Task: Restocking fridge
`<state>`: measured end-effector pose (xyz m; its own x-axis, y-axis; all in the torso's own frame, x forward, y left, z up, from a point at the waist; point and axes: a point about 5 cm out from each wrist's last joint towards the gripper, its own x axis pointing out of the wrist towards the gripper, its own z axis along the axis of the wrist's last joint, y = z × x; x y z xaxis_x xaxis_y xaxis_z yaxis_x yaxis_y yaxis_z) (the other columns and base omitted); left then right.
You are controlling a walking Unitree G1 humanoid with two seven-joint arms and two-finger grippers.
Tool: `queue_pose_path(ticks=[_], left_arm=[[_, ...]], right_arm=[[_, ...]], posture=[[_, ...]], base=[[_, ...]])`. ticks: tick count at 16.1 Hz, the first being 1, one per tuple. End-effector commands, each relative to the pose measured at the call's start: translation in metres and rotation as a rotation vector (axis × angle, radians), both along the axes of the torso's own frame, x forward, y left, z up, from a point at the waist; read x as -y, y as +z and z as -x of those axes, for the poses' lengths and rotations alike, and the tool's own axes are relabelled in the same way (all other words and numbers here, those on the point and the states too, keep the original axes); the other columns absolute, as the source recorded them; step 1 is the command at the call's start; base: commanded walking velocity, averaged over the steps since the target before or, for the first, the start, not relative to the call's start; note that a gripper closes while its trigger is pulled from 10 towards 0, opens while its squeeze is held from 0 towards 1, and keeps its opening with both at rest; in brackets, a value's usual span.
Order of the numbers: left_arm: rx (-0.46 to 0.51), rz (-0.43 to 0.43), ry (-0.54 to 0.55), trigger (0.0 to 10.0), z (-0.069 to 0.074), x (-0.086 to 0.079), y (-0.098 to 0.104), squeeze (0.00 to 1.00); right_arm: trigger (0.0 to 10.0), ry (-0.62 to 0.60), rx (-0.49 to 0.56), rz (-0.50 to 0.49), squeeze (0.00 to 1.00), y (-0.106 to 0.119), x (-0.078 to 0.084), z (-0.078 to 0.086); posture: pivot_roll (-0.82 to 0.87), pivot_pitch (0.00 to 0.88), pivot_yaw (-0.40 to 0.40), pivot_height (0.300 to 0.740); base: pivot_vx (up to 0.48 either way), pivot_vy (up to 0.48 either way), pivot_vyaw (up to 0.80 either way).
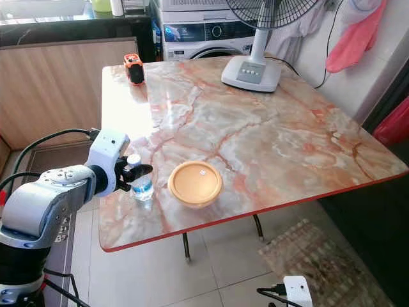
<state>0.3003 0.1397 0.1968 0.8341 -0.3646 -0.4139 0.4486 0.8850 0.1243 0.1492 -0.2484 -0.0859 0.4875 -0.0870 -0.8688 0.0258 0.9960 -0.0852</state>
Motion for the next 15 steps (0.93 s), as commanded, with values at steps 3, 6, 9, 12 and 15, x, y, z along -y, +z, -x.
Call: queue_pose_path(ticks=[3, 6, 9, 12, 15], left_arm=[[0.02, -0.012, 0.018, 0.0, -0.002, -0.002, 0.001, 0.0], [0.057, -0.024, 0.016, 0.0, -0.004, -0.002, 0.004, 0.0], [0.062, -0.042, 0.042, 0.0, -0.005, -0.005, 0.003, 0.0], [0.111, -0.052, 0.071, 0.0, -0.008, -0.006, 0.006, 0.0], [0.185, -0.004, 0.147, 0.0, -0.014, -0.009, 0.013, 0.0]], right_arm=[[10.0, 0.005, -0.002, 0.008, 0.0, 0.002, 0.004, -0.001], [10.0, 0.007, -0.001, 0.006, 0.0, 0.001, 0.004, -0.001], [10.0, 0.01, -0.003, 0.002, 0.0, 0.001, 0.003, -0.001], [10.0, 0.009, -0.004, 0.0, 0.0, 0.001, 0.003, 0.0], [10.0, 0.011, -0.005, -0.002, 0.0, 0.001, 0.003, 0.0]], posture=[[0.1, 0.0, -0.089, 0.74], [0.1, 0.0, -0.088, 0.74], [0.1, 0.0, -0.086, 0.74], [0.1, 0.0, -0.085, 0.74], [0.1, 0.0, -0.085, 0.74]], base=[[0.0, 0.0, 0.0], [0.0, 0.0, 0.0], [0.0, 0.0, 0.0], [0.0, 0.0, 0.0], [0.0, 0.0, 0.0]])
